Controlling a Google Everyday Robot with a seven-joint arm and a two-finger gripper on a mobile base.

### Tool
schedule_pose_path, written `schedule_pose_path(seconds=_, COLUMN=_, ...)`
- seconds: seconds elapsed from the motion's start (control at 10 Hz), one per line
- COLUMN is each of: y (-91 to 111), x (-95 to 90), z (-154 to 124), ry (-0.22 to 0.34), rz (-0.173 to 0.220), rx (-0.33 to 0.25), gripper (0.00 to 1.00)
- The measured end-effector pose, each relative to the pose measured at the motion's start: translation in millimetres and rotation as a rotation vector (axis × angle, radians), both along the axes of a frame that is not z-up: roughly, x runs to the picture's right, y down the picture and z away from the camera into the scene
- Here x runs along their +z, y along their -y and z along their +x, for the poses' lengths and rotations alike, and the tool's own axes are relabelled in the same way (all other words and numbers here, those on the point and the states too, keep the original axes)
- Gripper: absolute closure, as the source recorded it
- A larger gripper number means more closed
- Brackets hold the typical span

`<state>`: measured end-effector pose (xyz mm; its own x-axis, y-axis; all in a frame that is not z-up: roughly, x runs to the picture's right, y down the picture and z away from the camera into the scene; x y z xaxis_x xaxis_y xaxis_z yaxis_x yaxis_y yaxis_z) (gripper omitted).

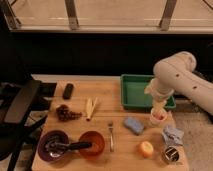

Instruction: Wipe table surface with eraser

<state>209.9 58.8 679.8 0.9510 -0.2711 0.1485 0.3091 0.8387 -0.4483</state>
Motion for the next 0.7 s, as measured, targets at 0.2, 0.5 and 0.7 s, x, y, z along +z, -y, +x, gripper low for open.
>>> schedule_pose_path(seconds=0.2, y=5, x=2.0, z=-52, ry=0.073, rz=0.0, rx=-0.09, gripper=0.35)
schedule_pose_path(seconds=0.5, y=3, x=-1.1, z=-71, ry=0.102, rz=-0.007, rx=-0.136, gripper=0.35)
schedule_pose_path(seconds=0.7, y=3, x=-0.9, z=-72, ry=0.105, rz=-0.007, rx=-0.137, gripper=0.35)
